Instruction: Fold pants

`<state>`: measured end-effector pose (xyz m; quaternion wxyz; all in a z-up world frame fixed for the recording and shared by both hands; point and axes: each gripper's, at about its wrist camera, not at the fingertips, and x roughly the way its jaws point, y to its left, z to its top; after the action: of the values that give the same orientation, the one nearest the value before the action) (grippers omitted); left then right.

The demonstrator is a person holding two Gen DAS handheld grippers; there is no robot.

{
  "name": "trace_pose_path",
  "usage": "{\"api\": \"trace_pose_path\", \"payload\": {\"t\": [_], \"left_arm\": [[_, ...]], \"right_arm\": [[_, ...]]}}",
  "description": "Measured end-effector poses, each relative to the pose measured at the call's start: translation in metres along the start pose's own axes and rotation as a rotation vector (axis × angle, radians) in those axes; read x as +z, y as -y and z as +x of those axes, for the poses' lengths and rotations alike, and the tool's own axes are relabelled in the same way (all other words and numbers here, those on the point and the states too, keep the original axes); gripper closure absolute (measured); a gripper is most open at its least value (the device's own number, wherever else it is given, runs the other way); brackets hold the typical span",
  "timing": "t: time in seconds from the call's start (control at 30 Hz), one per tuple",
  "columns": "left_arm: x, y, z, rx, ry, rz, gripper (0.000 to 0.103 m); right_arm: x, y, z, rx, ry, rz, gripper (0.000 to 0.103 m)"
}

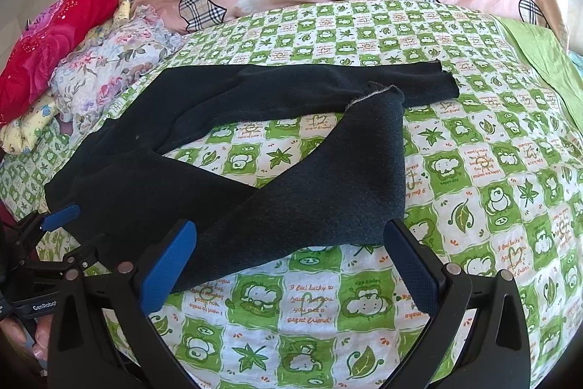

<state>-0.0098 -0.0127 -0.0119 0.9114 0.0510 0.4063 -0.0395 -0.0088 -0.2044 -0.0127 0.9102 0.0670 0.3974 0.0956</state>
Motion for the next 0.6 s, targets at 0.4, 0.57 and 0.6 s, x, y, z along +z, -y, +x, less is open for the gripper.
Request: {"api": "trace_pose_path", "payload": {"t": [0.4,0.57,0.6], "left_arm": [[0.009,0.018,0.0,-0.064,0.011,0.055,0.017],[0.011,0.022,0.001,-0.081,0.008,0.059,0.017],[0.012,0.022,0.002,-0.083,0.007,0.061,0.017]], "right_arm": [[0.021,0.011,0.0,-0.019,0.019,0.016,0.001],[0.028,0.013,0.002,-0.021,0.021,0.019,0.001],[0.029,0.013,0.003,-0.02,0.02,0.018,0.001]]}}
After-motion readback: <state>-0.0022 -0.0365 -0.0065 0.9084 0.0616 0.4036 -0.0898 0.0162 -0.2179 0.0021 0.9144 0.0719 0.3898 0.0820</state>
